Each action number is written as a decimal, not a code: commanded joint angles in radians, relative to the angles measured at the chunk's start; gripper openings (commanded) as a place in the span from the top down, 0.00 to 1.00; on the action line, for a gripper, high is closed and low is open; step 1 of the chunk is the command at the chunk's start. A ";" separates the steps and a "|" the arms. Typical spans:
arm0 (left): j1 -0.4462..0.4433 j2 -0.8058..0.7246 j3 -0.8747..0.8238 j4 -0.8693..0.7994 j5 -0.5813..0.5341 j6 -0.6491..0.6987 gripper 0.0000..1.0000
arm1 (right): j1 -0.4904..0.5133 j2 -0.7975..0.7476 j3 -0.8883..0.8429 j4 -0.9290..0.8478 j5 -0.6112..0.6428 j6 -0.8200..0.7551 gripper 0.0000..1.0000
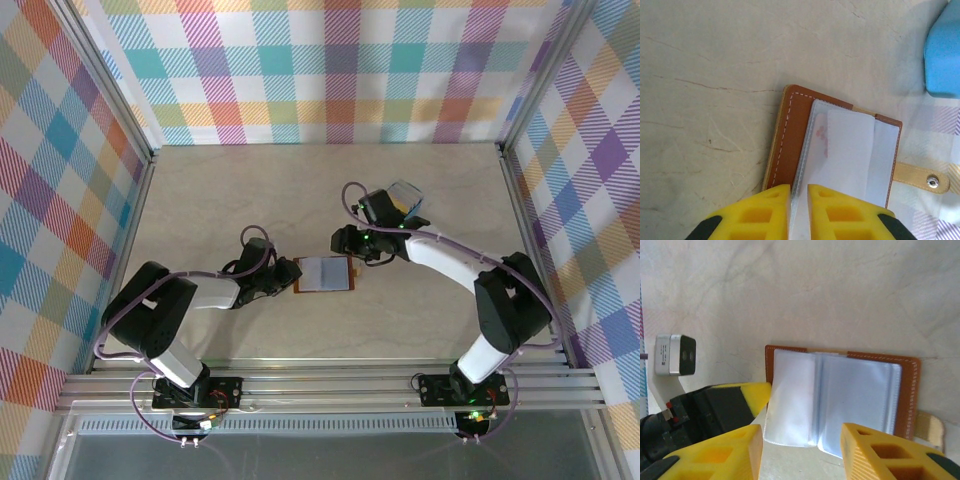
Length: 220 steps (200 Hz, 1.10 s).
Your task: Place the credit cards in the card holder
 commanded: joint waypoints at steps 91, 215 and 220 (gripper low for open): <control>0.032 -0.141 -0.007 -0.134 -0.019 0.068 0.86 | -0.069 -0.116 -0.055 -0.025 0.043 -0.107 0.52; 0.038 -0.372 0.315 -0.490 0.236 0.568 0.37 | -0.282 -0.094 0.194 -0.319 0.219 -0.885 0.39; 0.038 -0.377 0.321 -0.499 0.245 0.594 0.36 | -0.282 -0.083 0.206 -0.321 0.231 -0.903 0.39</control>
